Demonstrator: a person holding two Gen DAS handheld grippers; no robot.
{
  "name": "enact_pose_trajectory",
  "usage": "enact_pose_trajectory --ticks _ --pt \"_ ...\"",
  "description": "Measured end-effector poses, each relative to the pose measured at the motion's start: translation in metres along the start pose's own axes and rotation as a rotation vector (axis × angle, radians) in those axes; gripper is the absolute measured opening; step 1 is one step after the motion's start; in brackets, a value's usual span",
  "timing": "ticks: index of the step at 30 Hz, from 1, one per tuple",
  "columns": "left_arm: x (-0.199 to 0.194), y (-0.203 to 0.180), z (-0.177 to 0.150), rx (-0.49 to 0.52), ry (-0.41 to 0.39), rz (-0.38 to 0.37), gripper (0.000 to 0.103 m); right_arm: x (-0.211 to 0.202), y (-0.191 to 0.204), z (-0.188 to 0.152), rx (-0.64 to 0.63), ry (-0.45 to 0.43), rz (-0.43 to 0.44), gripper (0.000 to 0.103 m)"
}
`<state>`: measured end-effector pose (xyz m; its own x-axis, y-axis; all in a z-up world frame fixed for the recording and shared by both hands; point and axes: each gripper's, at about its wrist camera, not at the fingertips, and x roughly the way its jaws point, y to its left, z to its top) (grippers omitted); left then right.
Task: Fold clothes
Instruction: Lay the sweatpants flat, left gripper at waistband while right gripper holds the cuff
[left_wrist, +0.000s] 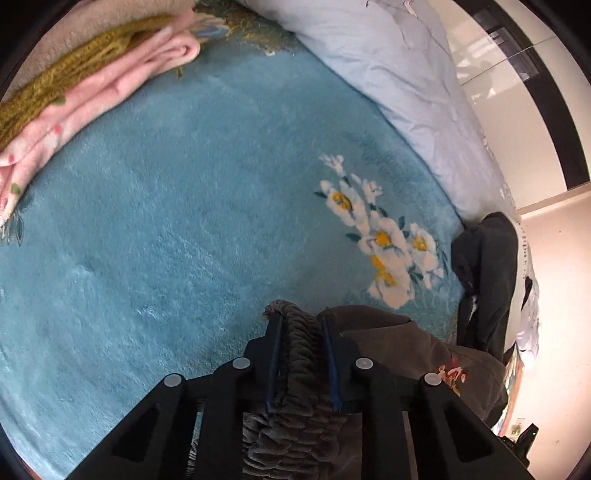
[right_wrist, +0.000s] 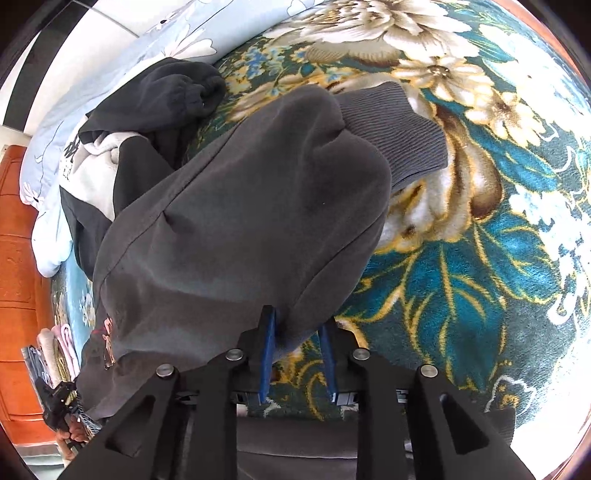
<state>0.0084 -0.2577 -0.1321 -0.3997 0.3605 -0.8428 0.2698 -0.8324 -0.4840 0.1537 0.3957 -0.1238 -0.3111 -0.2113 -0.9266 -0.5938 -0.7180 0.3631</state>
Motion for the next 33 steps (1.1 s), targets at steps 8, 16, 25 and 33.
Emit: enact_pose_trajectory --ticks 8,16,25,33 --pt "-0.029 0.015 0.026 -0.066 -0.179 0.018 0.0 -0.011 -0.004 0.003 0.015 -0.079 0.026 0.026" --pt "-0.019 0.028 0.0 -0.172 -0.093 0.001 0.002 -0.029 -0.03 0.009 0.081 -0.13 0.066 0.056" --pt "-0.045 0.017 -0.034 -0.191 -0.087 -0.085 0.041 -0.016 -0.082 0.036 0.427 -0.176 0.255 0.063" --pt "-0.061 0.07 -0.074 -0.218 -0.059 0.054 0.055 -0.023 -0.064 0.039 0.34 -0.141 0.263 0.063"
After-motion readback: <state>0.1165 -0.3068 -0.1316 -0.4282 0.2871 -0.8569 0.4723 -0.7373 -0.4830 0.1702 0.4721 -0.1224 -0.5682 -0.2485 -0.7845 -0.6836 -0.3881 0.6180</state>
